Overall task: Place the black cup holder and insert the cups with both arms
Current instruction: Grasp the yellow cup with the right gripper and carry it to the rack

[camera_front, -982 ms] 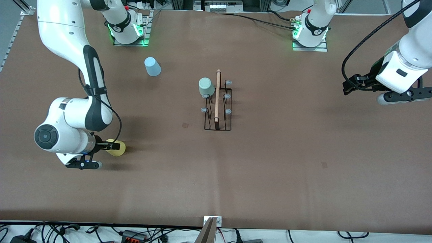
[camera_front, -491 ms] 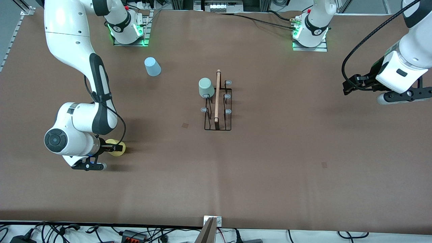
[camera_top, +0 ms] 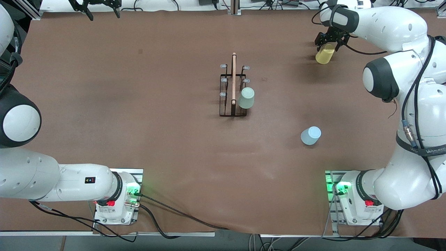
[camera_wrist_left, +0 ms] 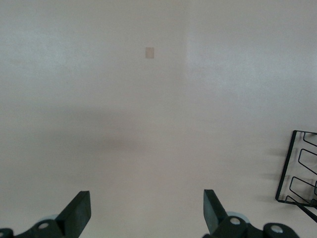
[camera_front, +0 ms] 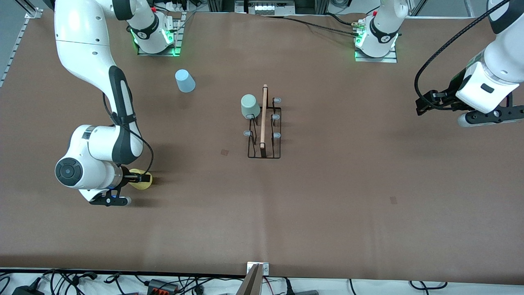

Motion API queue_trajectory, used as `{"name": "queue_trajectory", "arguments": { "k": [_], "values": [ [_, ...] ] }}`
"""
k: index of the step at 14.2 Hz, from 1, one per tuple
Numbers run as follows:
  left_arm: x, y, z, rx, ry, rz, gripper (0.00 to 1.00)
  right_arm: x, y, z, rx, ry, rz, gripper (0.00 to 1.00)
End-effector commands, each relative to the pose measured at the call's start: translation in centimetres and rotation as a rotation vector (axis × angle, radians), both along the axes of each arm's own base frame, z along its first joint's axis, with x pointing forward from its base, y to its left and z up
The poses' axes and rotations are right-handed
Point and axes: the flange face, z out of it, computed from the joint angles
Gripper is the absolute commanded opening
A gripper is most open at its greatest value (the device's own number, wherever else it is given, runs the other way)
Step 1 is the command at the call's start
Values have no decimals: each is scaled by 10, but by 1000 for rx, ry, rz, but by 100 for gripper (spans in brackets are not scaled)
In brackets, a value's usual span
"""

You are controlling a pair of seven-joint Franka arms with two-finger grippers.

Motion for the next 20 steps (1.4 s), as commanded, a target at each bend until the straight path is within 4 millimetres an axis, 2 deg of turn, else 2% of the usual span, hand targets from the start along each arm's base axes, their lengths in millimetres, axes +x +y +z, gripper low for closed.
{"name": "queue_trajectory", "arguments": {
  "k": [1, 2, 5, 6, 8, 9, 11, 13, 15, 17, 20],
  "values": [
    [-1, 3, 6, 9, 0, 10, 100, -1, -1, -1, 28, 8, 12, 67],
    [-1, 4, 7, 9, -2, 13, 100, -1, -1, 0, 29, 7, 22, 54],
    [-1, 5, 6, 9, 0, 14, 100, -4, 4, 13, 50, 45, 49, 32],
    [-1, 5, 6, 9, 0, 14, 100, -6, 9, 24, 60, 66, 55, 32],
    [-1, 5, 5, 9, 3, 16, 100, 4, 38, 71, 86, 69, 94, 29],
    [-1, 5, 6, 9, 1, 16, 100, 5, 59, 92, 109, 103, 111, 29],
    [-2, 5, 7, 9, 0, 16, 100, 2, 87, 112, 161, 132, 95, 29],
    [-1, 5, 6, 9, 1, 16, 100, -5, 127, 121, 190, 129, 141, 29],
    [-2, 5, 7, 9, 0, 16, 100, -15, 174, 131, 169, 119, 99, 30],
    [-2, 5, 7, 9, 0, 16, 100, -28, 234, 156, 158, 75, 64, 30],
    [-2, 4, 7, 9, 0, 14, 100, -51, 288, 160, 149, 76, 16, 30]
  ]
}}
